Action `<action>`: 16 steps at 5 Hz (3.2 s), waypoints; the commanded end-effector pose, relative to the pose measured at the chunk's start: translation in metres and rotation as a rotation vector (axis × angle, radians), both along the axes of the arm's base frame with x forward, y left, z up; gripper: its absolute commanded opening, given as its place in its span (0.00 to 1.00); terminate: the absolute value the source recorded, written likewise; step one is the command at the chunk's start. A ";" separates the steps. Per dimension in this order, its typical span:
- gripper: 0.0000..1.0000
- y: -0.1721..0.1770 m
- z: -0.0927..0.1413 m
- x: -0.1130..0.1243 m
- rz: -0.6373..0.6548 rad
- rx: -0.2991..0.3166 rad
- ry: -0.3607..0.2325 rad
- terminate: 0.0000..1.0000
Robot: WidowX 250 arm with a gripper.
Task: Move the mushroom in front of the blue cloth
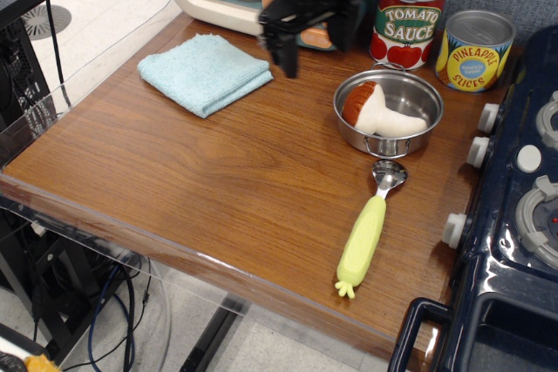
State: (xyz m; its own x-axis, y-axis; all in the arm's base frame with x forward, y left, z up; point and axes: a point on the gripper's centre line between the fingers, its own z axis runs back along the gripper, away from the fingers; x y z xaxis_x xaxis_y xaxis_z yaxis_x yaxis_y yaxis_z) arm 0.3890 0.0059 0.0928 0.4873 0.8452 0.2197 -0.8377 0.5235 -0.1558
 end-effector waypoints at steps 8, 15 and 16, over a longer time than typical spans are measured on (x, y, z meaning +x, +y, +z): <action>0.00 -0.033 -0.046 0.020 -0.199 0.066 0.112 0.00; 0.00 0.089 0.011 -0.037 0.172 0.071 -0.009 0.00; 0.00 0.129 -0.010 -0.058 0.313 0.084 0.038 0.00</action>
State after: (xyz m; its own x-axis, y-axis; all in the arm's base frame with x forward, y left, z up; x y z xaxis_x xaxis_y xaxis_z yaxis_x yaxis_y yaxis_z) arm 0.3407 0.1377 0.0684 0.2194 0.9402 0.2607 -0.9690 0.2410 -0.0539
